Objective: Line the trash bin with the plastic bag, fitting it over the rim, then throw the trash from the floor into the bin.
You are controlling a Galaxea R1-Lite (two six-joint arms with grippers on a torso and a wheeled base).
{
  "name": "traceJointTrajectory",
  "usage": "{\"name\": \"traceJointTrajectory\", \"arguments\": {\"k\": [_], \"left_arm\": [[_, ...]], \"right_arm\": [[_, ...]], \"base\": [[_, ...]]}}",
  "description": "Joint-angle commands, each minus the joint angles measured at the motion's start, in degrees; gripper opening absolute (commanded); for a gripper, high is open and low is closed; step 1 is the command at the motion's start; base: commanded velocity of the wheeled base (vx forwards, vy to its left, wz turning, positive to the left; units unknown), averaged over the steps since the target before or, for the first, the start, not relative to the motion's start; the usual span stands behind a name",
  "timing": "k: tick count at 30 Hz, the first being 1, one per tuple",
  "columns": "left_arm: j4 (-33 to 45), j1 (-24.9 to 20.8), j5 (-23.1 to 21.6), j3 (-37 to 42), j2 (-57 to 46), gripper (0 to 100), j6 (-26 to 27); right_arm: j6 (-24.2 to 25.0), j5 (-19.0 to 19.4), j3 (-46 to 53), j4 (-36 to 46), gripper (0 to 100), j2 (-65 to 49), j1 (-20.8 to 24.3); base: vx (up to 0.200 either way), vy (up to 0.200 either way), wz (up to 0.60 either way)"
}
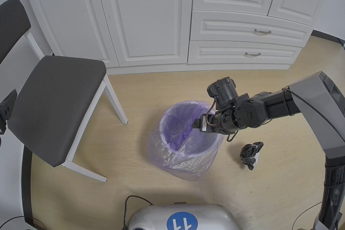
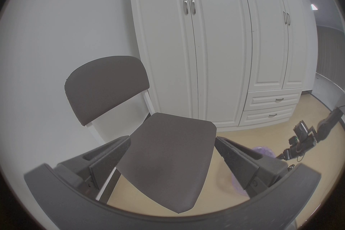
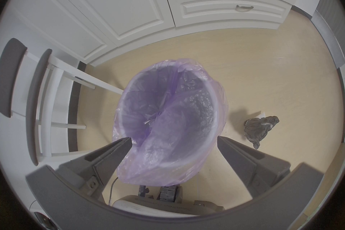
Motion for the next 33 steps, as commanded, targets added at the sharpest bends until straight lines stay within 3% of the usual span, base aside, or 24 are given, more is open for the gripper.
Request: {"name": "traceJointTrajectory", "arguments": {"k": [1,3,9,17,23,28,33], "left_arm": [[-0.6,0.1,0.0,0.5,0.6,100,0.1],[-0.6,0.1,0.0,0.5,0.5,100,0.1],[-0.9,0.1,0.0,0.5,0.7,100,0.1],[-1.0,0.1,0.0,0.4,0.3,100,0.1],[-1.0,0.1,0.0,0.4,0.3,100,0.1],[-1.0,0.1,0.0,0.5,0.4,100,0.2],[-1.0,0.1,0.0,0.6,0.5,100,0.2]], "right_arm": [[0.0,-4.6,-25.2,16.9,100,13.2,-0.1],[-0.6,-6.8,-26.9,20.2,100,16.5,-0.7],[-1.9,-10.3,-26.9,19.2,100,17.5,-2.1],[0.5,-10.6,-26.9,18.5,100,17.0,-4.3],[2.4,-9.4,-26.9,16.5,100,15.8,-6.1],[5.7,-4.7,-26.9,14.8,100,13.2,-7.8],[6.0,-4.3,-26.9,13.3,100,14.8,-8.4]], "base": [[0.000,0.000,0.00],[0.000,0.000,0.00],[0.000,0.000,0.00],[0.000,0.000,0.00],[0.000,0.000,0.00],[0.000,0.000,0.00],[0.000,0.000,0.00]]}}
